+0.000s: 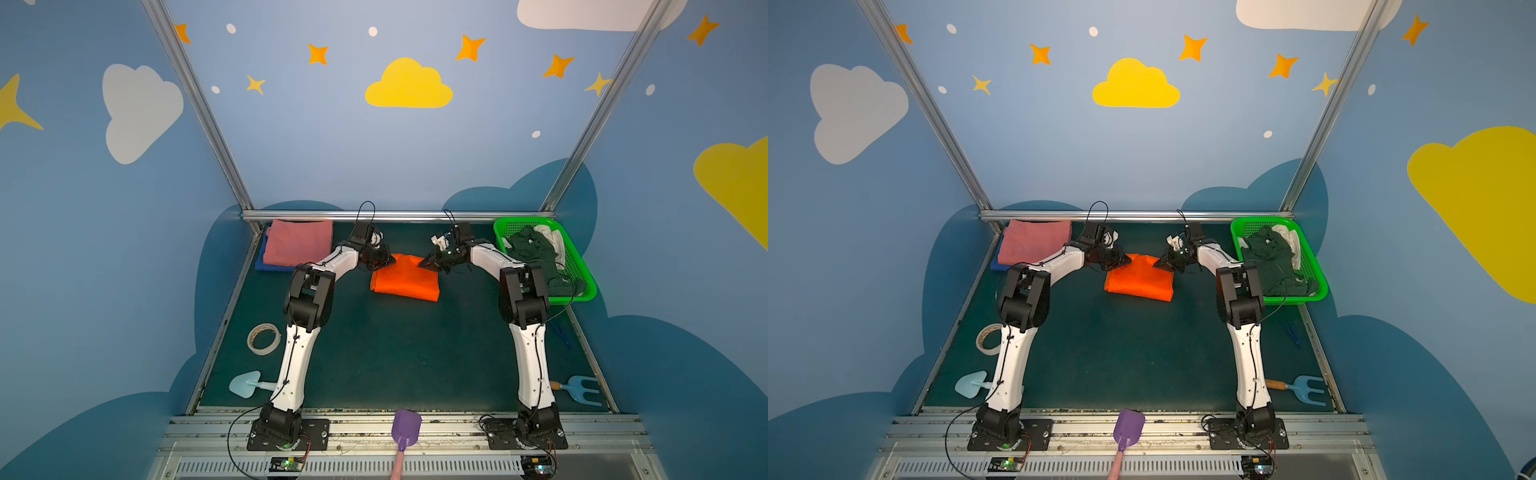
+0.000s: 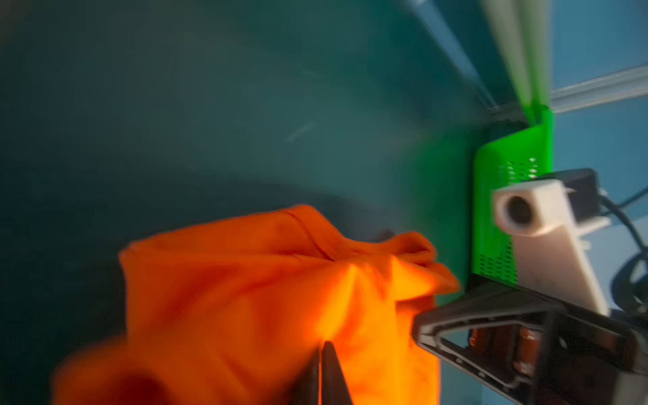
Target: Fold and stack the t-shirts
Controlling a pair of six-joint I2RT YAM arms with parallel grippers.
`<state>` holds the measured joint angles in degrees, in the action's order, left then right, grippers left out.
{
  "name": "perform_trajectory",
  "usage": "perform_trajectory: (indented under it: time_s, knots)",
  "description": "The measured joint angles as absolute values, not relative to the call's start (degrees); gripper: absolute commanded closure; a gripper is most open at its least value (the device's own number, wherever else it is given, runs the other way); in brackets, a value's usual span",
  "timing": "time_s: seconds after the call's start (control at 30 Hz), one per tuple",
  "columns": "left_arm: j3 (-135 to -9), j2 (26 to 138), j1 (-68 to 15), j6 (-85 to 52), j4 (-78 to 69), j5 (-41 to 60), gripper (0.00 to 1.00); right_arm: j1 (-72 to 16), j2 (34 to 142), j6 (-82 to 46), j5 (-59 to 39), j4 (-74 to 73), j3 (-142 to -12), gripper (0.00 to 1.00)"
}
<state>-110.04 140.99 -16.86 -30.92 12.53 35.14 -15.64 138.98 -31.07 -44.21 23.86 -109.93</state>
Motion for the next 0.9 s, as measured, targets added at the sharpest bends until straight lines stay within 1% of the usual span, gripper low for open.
perform_trajectory:
  time_s: [0.13,0.37,0.53,0.7,0.83,0.9]
  knots:
    - [-115.07,145.84,-15.29,-35.27,9.65,38.02,0.92,-14.92,142.04,-32.14,-44.49,23.79,-114.93,1.0]
    - [-121.3,149.01,-13.89,-39.86,7.29,38.5,0.92,-13.56,147.2,-34.13,-45.19,23.51,-121.97,1.0]
    - [-120.6,150.58,-13.61,-43.07,5.37,39.0,0.92,-12.93,149.91,-35.57,-46.22,23.24,-122.5,1.0]
    - [-120.64,150.71,-13.5,-44.4,5.06,39.35,0.92,-12.38,149.97,-35.86,-47.2,23.31,-122.63,1.0]
    - [-120.64,150.34,-13.47,-43.88,5.61,39.42,0.88,-12.1,147.81,-35.86,-47.22,22.68,-119.37,1.0]
    - [-120.6,149.45,-13.47,-43.18,6.72,39.4,0.87,-12.03,145.18,-36.1,-47.24,22.09,-116.29,0.98]
